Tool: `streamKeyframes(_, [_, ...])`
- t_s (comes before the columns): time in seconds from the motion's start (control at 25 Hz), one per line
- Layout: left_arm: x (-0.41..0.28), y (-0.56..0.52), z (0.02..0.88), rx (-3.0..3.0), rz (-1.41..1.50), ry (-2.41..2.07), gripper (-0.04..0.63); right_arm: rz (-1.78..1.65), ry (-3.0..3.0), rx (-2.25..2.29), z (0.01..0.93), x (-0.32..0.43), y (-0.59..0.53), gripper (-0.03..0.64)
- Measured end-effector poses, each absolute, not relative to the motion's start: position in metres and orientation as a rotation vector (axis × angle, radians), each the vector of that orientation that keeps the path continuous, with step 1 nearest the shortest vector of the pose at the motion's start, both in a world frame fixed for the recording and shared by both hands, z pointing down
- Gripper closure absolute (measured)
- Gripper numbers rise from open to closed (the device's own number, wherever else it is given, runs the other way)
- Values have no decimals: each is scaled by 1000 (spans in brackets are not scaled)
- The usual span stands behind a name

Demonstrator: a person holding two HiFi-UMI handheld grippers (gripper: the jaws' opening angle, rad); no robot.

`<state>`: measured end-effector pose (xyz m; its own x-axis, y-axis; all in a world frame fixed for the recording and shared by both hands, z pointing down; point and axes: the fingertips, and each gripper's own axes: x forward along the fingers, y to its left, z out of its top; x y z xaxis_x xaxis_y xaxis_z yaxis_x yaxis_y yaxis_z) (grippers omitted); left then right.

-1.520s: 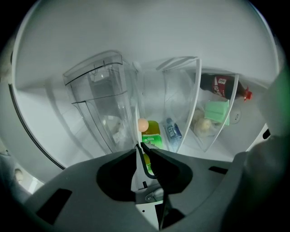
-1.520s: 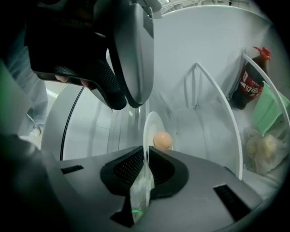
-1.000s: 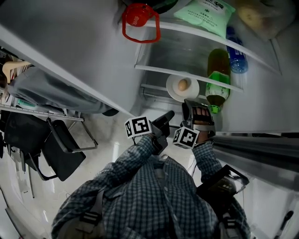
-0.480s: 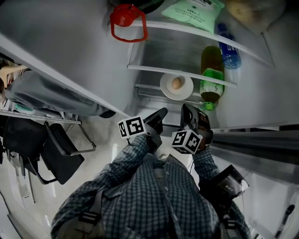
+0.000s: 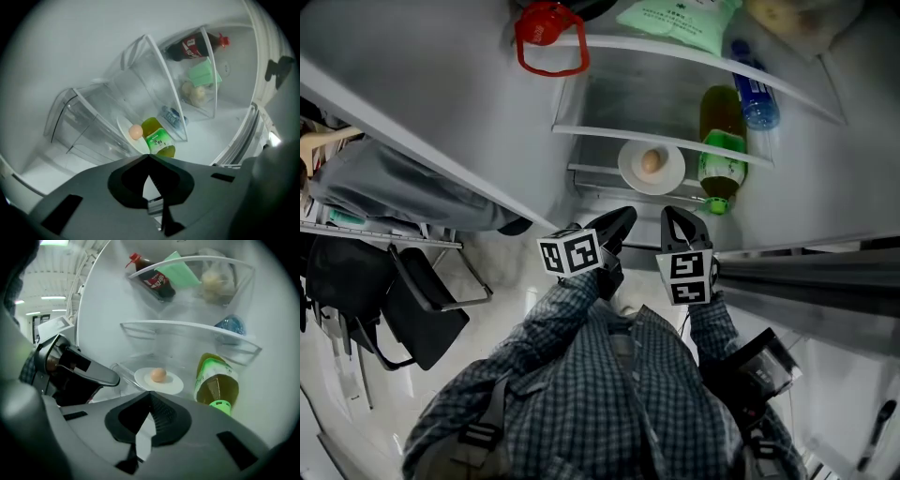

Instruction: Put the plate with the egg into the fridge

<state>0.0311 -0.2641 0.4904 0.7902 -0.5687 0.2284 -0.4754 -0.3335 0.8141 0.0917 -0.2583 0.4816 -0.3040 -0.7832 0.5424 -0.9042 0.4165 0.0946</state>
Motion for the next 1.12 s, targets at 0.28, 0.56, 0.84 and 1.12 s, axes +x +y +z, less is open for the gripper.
streamKeyframes(0.28, [38,-265,477,2279,49,-922,589,423,-2241,1488,476,96,-258,611])
streamKeyframes(0.56, [45,-268,465,2502,187,-1034,589,465,-2309,1491,467,92,-256,611])
streamKeyframes(0.84, [50,-266,467,2587,248,-1051,589,465,-2349,1459,465,86,-253,611])
streamKeyframes(1.12, [53,-259,463,2614,224,-1007,589,485,-2397,1462,462,79,-249,611])
